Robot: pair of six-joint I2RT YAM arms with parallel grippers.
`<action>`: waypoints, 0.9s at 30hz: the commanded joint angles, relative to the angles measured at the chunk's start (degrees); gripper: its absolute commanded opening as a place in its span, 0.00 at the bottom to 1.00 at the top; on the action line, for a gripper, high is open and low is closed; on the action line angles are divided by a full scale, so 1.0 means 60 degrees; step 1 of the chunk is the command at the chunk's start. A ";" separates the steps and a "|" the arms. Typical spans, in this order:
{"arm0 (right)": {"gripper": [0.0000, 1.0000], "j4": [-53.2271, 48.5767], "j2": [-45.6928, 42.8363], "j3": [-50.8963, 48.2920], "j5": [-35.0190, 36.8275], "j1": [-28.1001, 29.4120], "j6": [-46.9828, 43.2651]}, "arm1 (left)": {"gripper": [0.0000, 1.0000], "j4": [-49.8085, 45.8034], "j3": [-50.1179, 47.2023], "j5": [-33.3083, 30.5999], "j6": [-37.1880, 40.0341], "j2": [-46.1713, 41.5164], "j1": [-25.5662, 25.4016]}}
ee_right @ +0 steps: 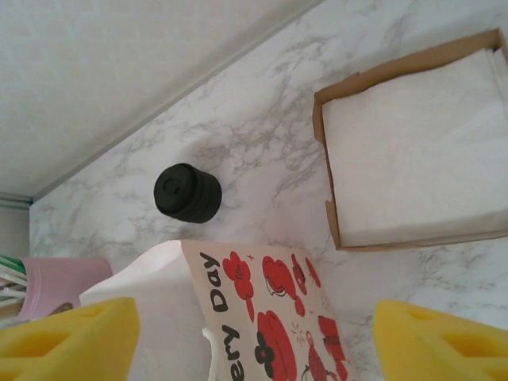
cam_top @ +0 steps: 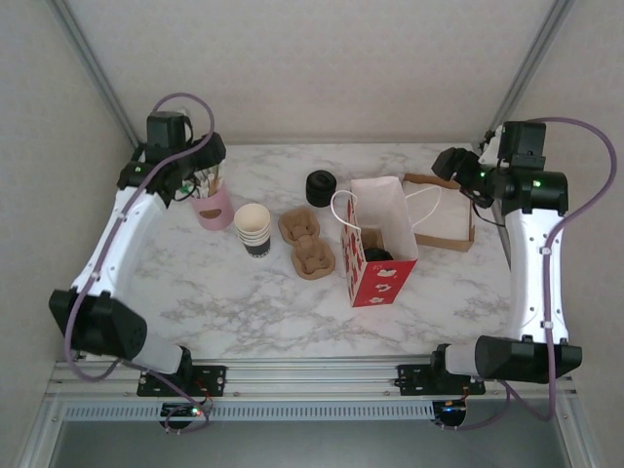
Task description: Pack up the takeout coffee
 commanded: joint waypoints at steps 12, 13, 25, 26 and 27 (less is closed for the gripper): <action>0.73 0.0414 0.0701 -0.0138 -0.0396 -0.0027 -0.0582 | 0.42 -0.1607 0.3498 -0.0116 0.0027 0.3425 0.0112; 0.73 0.0431 0.0748 -0.0149 -0.0410 -0.0027 -0.0591 | 0.42 -0.1699 0.3669 -0.0195 0.0013 0.3582 0.0106; 0.73 0.0548 0.1256 -0.0094 -0.0605 -0.0025 -0.0763 | 0.45 -0.2242 0.4260 -0.0835 -0.0017 0.4084 0.0069; 0.73 0.0579 0.1261 -0.0115 -0.0628 -0.0023 -0.0769 | 0.45 -0.2254 0.4253 -0.0839 -0.0023 0.4037 0.0049; 0.73 0.0585 0.1273 -0.0109 -0.0623 -0.0026 -0.0769 | 0.46 -0.2298 0.4295 -0.0855 -0.0029 0.3982 0.0041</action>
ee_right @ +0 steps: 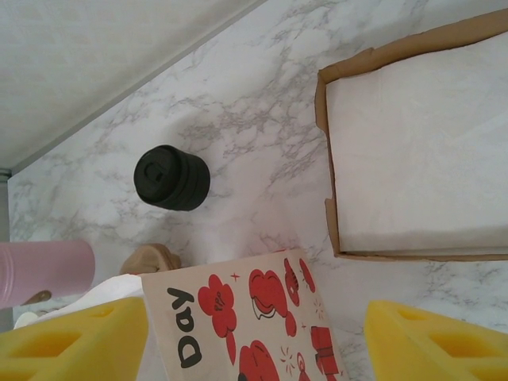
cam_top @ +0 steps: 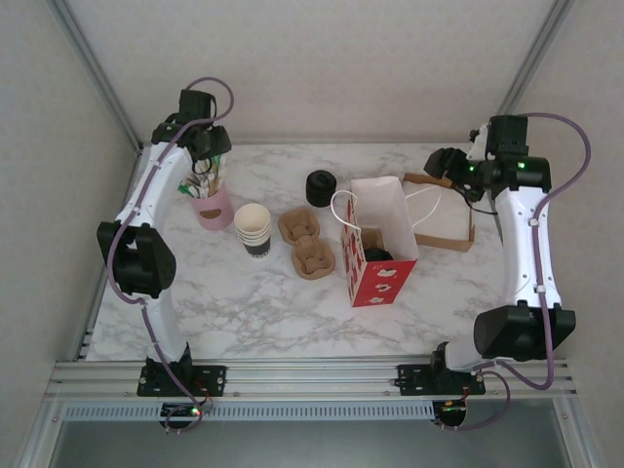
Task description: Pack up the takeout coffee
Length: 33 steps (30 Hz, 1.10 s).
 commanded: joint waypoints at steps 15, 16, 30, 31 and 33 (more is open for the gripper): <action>0.72 0.0247 0.0190 -0.0051 -0.0369 -0.0033 -0.0247 | 0.49 -0.0442 0.0354 -0.0551 -0.0069 -0.0305 -0.0084; 0.72 0.0246 0.0186 -0.0057 -0.0364 -0.0023 -0.0249 | 0.49 -0.0452 0.0354 -0.0551 -0.0078 -0.0298 -0.0084; 0.71 0.0283 0.0296 -0.0033 -0.0617 -0.0022 -0.0264 | 0.37 -0.0497 0.0643 -0.0478 -0.0083 0.0103 -0.0072; 0.71 0.0300 0.0299 -0.0036 -0.0684 -0.0024 -0.0258 | 0.35 -0.0499 0.0696 -0.0463 -0.0083 0.0156 -0.0083; 0.71 0.0393 0.0295 -0.0049 -0.1021 -0.0029 -0.0321 | 0.29 -0.0545 0.0781 -0.0465 -0.0083 0.0231 -0.0091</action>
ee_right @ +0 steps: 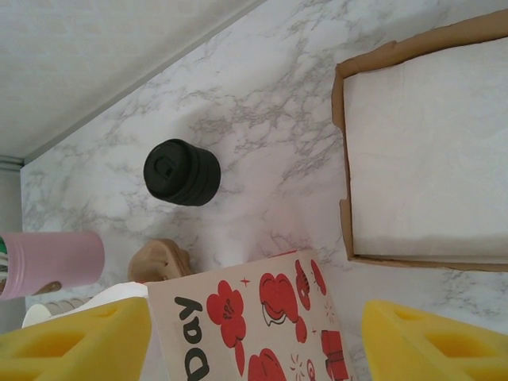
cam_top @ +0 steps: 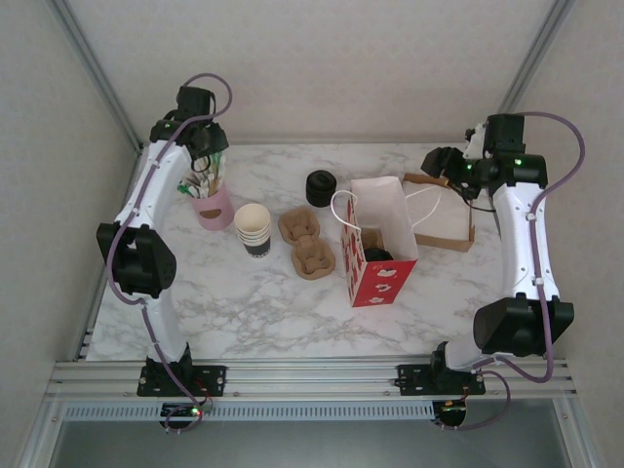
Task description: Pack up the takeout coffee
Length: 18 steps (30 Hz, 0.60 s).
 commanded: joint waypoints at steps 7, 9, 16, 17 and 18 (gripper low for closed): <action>0.74 0.0556 0.0199 0.0115 -0.2449 0.0559 -0.0522 | 0.22 -0.0254 0.0412 -0.0142 -0.0012 0.0267 -0.0041; 0.76 0.0439 0.0343 0.0316 -0.2412 0.0908 -0.0660 | 0.30 -0.0297 0.0401 -0.0142 -0.0018 0.0274 -0.0041; 0.77 0.0057 0.0885 0.1087 -0.2243 0.1866 -0.1015 | 0.42 -0.0320 0.0316 -0.0362 -0.0047 0.0097 -0.0041; 0.77 0.0013 0.0965 0.1197 -0.2142 0.1997 -0.1056 | 0.42 -0.0286 0.0272 -0.0365 -0.0047 0.0077 -0.0041; 0.77 0.0027 0.1018 0.1284 -0.2051 0.2091 -0.1061 | 0.42 -0.0263 0.0231 -0.0362 -0.0047 0.0076 -0.0041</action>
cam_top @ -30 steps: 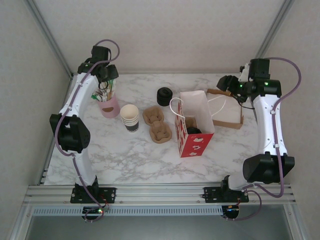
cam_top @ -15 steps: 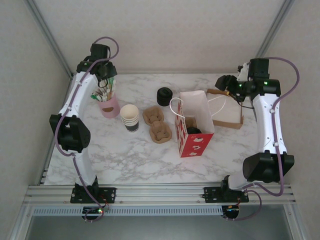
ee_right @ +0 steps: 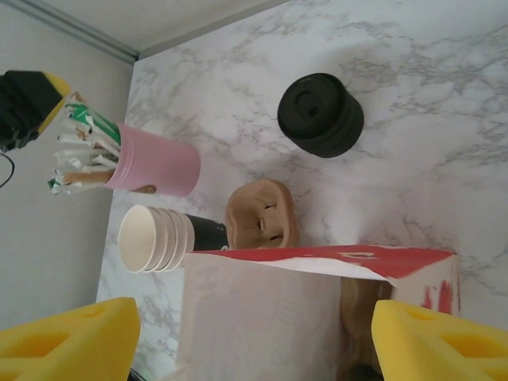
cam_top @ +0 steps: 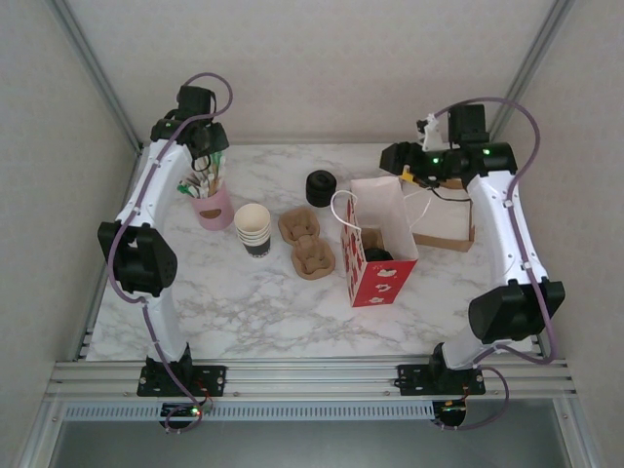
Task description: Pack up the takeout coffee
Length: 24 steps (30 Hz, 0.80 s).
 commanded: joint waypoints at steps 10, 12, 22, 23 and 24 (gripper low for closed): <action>0.77 -0.0165 0.0360 0.1153 0.0830 0.0416 0.0019 | 0.36 -0.0201 0.0086 -0.0218 -0.0055 0.0167 -0.0043; 0.77 -0.0194 0.0377 0.1202 0.0906 0.0409 0.0046 | 0.35 -0.0221 0.0072 -0.0206 -0.0055 0.0188 -0.0055; 0.77 -0.0297 0.0406 0.1261 0.1004 0.0411 0.0018 | 0.45 -0.0283 -0.0074 -0.0570 -0.0054 0.0183 -0.0026; 0.77 -0.0299 0.0415 0.1272 0.1017 0.0418 0.0005 | 0.45 -0.0260 -0.0087 -0.0571 -0.0054 0.0192 -0.0033; 0.77 -0.0306 0.0423 0.1272 0.1001 0.0415 -0.0009 | 0.45 -0.0262 -0.0075 -0.0556 -0.0055 0.0198 -0.0039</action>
